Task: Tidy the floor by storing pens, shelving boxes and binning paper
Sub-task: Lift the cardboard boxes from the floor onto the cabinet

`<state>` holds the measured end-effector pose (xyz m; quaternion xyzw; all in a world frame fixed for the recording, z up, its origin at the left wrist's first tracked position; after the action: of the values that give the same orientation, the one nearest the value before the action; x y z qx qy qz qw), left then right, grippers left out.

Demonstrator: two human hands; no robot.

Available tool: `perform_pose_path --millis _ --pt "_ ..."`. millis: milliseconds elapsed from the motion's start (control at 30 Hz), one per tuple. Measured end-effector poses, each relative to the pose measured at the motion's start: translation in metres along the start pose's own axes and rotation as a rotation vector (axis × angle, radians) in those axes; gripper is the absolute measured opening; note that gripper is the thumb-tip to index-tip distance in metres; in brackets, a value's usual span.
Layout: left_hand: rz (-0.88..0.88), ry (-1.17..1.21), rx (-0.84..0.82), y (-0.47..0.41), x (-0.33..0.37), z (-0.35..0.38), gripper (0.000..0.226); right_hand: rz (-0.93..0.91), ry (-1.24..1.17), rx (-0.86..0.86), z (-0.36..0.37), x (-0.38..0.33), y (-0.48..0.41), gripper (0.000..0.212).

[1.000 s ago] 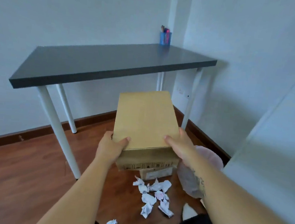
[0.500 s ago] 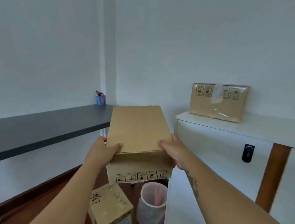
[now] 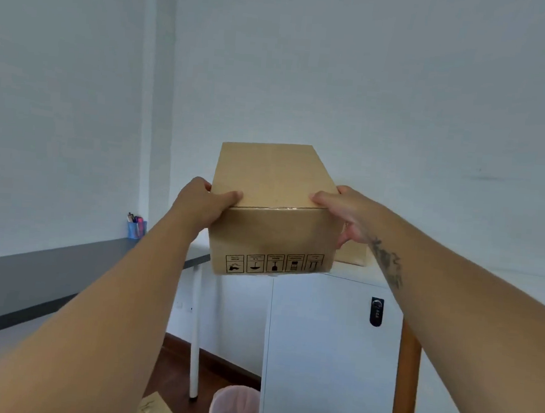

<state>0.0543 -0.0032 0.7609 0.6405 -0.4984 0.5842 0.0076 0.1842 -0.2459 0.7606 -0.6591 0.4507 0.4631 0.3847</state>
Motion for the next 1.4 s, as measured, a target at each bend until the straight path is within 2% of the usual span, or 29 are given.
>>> perform_pose_path --millis 200,333,533,700,833,933,1033,1133,1200,1233,1333,1400 --pt "0.103 0.150 -0.137 0.001 0.074 0.071 0.048 -0.001 0.056 0.249 -0.112 -0.018 0.036 0.062" --pt "0.162 0.194 -0.255 0.004 0.114 0.132 0.055 0.061 0.057 0.360 -0.178 0.005 0.055 0.053" --pt "0.172 0.249 -0.422 0.021 0.140 0.222 0.055 0.170 0.082 0.489 -0.250 0.050 0.074 0.057" --pt "0.146 0.256 -0.522 0.035 0.131 0.274 0.056 0.278 0.095 0.510 -0.273 0.093 0.069 0.050" --pt "0.120 0.233 -0.579 0.032 0.102 0.303 0.040 0.339 0.121 0.487 -0.266 0.124 0.049 0.052" --pt "0.116 0.240 -0.540 0.021 0.090 0.312 0.024 0.294 0.159 0.482 -0.260 0.128 0.029 0.057" --pt "0.129 0.215 -0.519 0.006 0.085 0.319 0.025 0.166 0.458 0.547 -0.258 0.111 0.006 0.040" --pt "0.178 0.089 -0.486 -0.010 0.085 0.327 0.052 0.024 0.845 0.734 -0.256 0.090 -0.013 0.041" --pt "0.239 -0.001 -0.442 -0.022 0.084 0.333 0.068 -0.137 1.062 0.799 -0.243 0.079 -0.022 0.049" --pt "0.267 0.005 -0.435 -0.028 0.082 0.338 0.069 -0.175 1.104 0.799 -0.240 0.079 -0.029 0.056" --pt "0.259 0.214 -0.473 -0.045 0.060 0.355 0.058 -0.204 1.169 0.802 -0.246 0.088 -0.048 0.070" --pt "0.283 0.199 -0.390 -0.065 0.039 0.364 0.052 -0.226 1.197 0.788 -0.253 0.092 -0.068 0.076"
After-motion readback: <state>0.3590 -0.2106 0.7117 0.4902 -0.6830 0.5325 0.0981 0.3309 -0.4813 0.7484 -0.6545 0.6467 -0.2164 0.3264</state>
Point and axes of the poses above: each hand's wrist, its own y-axis away from the middle knuckle, its own z-axis out of the palm, x = y × z, the point moved 7 cm from there along -y, towards the middle knuckle, and after that the axes turned 7 degrees about z, right-handed, at the moved point
